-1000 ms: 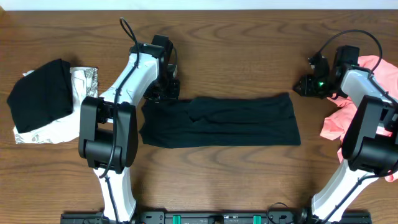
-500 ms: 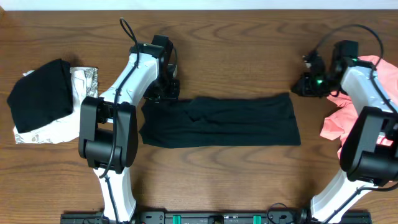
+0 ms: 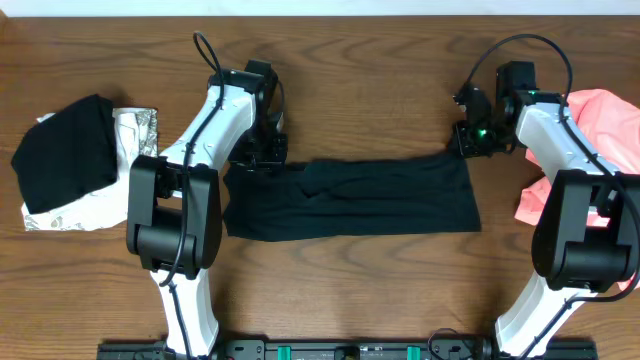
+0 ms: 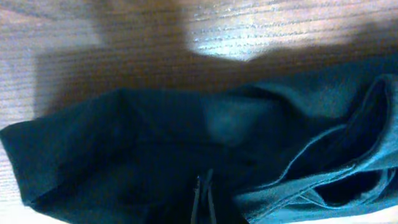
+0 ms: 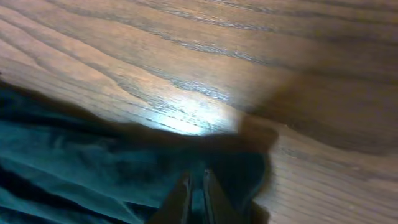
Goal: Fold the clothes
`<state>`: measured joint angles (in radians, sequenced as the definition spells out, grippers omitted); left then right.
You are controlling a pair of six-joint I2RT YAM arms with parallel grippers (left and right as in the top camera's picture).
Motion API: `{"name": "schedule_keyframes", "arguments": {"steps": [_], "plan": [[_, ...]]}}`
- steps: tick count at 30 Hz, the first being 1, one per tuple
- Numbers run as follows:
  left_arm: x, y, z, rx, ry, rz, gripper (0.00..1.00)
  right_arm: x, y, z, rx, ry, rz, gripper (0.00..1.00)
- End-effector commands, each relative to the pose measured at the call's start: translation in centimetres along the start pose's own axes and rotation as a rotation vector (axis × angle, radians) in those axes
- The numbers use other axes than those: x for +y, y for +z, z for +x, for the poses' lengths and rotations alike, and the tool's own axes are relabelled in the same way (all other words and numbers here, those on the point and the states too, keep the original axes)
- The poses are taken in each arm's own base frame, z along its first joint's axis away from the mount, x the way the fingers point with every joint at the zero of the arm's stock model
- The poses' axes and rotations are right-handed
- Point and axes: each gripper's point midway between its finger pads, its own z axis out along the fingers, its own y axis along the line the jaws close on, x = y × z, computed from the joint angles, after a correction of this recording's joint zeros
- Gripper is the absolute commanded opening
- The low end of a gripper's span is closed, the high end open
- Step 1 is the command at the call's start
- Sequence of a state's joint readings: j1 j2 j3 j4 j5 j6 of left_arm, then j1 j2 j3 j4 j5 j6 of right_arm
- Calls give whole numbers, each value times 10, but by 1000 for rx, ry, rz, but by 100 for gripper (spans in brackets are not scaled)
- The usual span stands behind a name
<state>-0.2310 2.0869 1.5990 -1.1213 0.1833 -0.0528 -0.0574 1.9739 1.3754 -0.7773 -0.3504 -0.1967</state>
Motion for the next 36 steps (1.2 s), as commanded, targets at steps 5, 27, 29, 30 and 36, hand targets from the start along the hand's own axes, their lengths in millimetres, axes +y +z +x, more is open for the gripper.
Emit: {"name": "schedule_keyframes", "arguments": {"steps": [5, 27, 29, 30, 36], "plan": [[3, -3, 4, 5, -8, -13, 14, -1, 3, 1, 10, -19, 12, 7], [4, -1, 10, 30, -11, -16, 22, -6, 2, 46, 184, 118, 62, 9], [4, -1, 10, 31, -11, -15, 22, -12, 4, 55, 209, 120, 96, 9], [4, -1, 11, 34, -11, -16, 22, -16, 6, 60, 221, 120, 118, 9], [4, -1, 15, 49, -13, -18, 23, -40, 12, 74, 244, 111, 241, 11]]}}
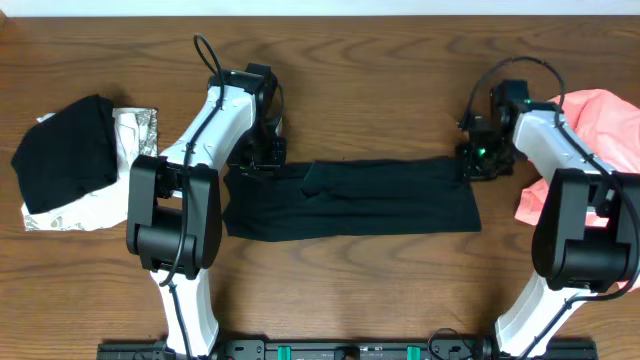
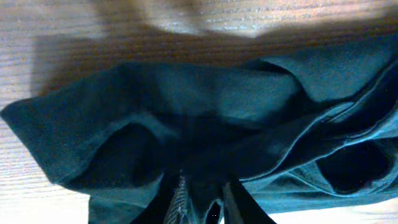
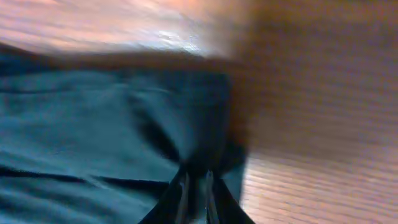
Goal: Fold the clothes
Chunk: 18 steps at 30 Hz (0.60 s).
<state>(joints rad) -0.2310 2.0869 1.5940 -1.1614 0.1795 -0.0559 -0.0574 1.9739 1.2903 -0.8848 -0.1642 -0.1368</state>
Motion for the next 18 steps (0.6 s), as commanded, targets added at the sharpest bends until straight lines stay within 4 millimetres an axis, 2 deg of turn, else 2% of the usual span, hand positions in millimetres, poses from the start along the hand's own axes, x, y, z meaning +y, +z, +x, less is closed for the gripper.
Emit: {"name": "schedule_keyframes", "arguments": {"steps": [1, 5, 8, 11, 15, 18], "plan": [[2, -2, 4, 6, -4, -9, 23, -19, 8, 7, 23, 13, 101, 11], [2, -2, 5, 9, -5, -9, 23, -32, 6, 5, 13, 39, 147, 13], [2, -2, 5, 9, -5, -9, 24, -48, 3, 6, 5, 119, 212, 5], [2, -2, 5, 9, -5, -9, 24, -50, -6, 0, -25, 145, 200, 3], [2, -2, 5, 9, -5, -9, 24, -42, -43, -23, -141, 157, 175, 8], [2, -2, 5, 9, -5, -9, 24, -28, -83, -41, -270, 137, 126, 13]]}}
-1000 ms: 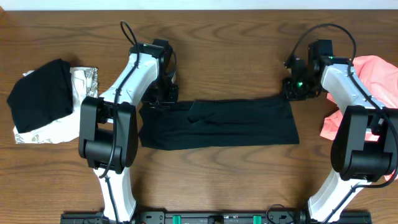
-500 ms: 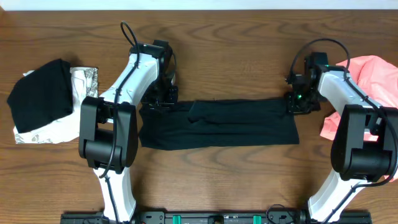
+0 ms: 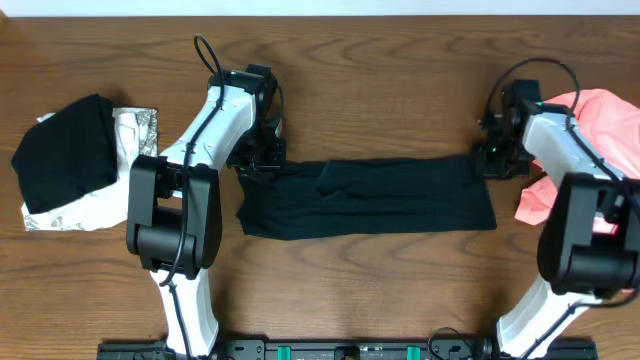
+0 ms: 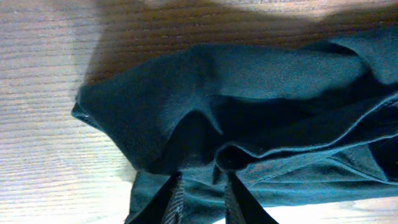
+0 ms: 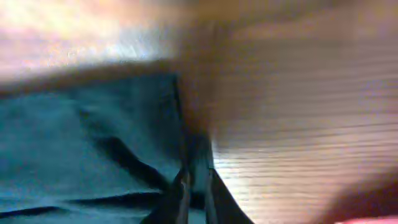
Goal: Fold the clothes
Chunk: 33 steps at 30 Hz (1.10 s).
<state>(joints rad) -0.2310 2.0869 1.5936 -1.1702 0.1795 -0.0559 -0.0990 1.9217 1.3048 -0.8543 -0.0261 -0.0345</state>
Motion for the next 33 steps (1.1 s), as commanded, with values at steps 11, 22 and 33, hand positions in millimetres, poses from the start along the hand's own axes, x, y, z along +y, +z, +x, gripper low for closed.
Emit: {"name": "schedule_keyframes", "arguments": {"steps": [11, 22, 33], "plan": [[-1, -2, -1, -16, -12, 5, 19, 78, -91, -33, -244, -82, -318, 19], [-1, -2, 0, -11, -12, 5, 19, 100, -32, -19, -62, -38, -339, 15], [-1, -2, 0, -10, -12, 4, 20, 98, 10, 7, 108, 6, -326, 15]]}}
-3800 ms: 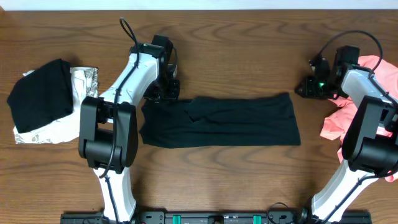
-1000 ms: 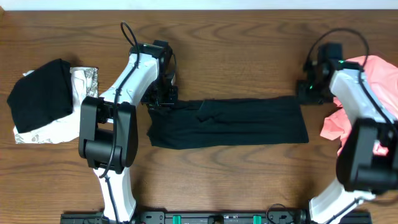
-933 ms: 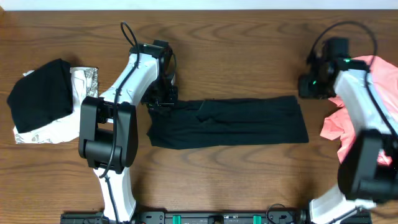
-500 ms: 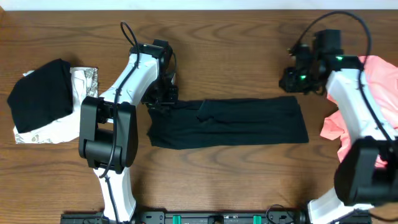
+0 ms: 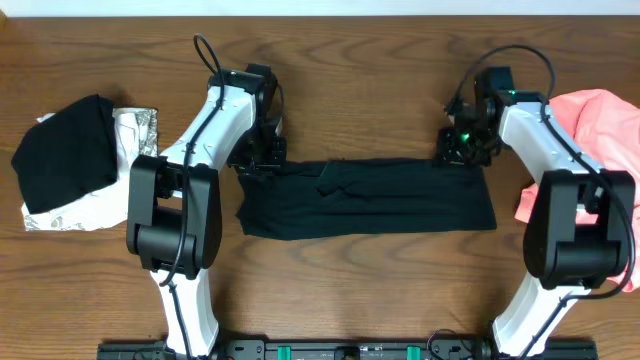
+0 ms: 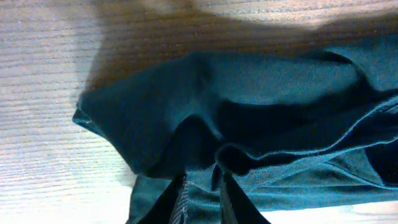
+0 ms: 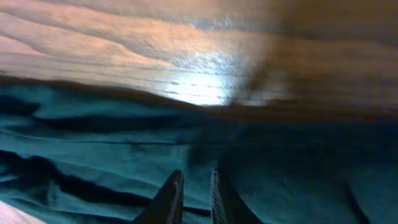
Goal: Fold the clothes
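A black garment [image 5: 370,200] lies as a long flat strip across the middle of the wooden table [image 5: 370,80]. My left gripper [image 5: 262,158] is at its top left corner. In the left wrist view its fingers [image 6: 181,200] stand apart with a rumpled fold of the garment [image 6: 249,93] between them. My right gripper [image 5: 460,150] is over the top edge, a little in from the top right corner. In the right wrist view the right gripper [image 7: 196,186] is slightly open just above the flat cloth [image 7: 93,162].
A folded black piece [image 5: 65,150] rests on a white patterned cloth [image 5: 135,130] at the far left. A pink garment [image 5: 600,120] lies bunched at the far right, beside the right arm.
My right gripper let go of the garment's top right corner and now sits further left over the top edge, fingers slightly wider. The left fingers stand a bit closer together. The garment lies unchanged.
Both grippers were shut on the garment's top corners. Then the left fingers stood apart while the right still held its corner. The garment then lay shifted to the right with the right gripper further right. Now the right gripper has let go and sits further left.
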`<state>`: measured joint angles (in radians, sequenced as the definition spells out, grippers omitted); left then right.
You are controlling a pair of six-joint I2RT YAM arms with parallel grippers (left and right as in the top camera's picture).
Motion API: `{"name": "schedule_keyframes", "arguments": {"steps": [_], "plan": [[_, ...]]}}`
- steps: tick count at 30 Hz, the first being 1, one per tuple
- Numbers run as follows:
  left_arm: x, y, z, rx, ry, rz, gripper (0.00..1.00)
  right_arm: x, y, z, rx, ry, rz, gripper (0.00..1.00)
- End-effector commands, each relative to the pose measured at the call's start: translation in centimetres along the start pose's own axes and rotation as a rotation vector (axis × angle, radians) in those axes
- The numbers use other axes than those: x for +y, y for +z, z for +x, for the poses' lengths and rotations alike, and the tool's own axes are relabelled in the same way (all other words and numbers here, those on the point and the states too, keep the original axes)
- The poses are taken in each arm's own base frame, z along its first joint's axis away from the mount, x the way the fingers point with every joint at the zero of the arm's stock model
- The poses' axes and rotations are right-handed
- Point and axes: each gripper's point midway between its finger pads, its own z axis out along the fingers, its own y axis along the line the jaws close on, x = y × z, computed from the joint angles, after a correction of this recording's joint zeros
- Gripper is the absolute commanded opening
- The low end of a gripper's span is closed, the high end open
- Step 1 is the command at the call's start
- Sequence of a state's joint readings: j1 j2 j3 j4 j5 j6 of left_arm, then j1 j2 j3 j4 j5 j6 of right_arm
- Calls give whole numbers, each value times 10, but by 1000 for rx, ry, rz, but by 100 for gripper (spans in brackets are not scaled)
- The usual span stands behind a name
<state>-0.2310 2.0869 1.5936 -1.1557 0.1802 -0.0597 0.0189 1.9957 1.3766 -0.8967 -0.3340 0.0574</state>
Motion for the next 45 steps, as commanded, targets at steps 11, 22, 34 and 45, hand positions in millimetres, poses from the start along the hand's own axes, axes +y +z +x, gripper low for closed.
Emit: {"name": "schedule_keyframes", "arguments": {"steps": [11, 22, 34, 45], "plan": [[0, -2, 6, 12, -11, 1, 20, -42, 15, 24, 75, 63, 202, 21], [1, -2, 14, 48, -16, -4, 26, -58, 23, 33, 111, 88, 245, 25], [1, -2, 15, 51, -21, -5, 26, -83, 22, 36, 115, 156, 315, 29], [-8, -36, -7, -80, -14, 24, 8, -83, 23, 35, 111, 155, 315, 31]]}}
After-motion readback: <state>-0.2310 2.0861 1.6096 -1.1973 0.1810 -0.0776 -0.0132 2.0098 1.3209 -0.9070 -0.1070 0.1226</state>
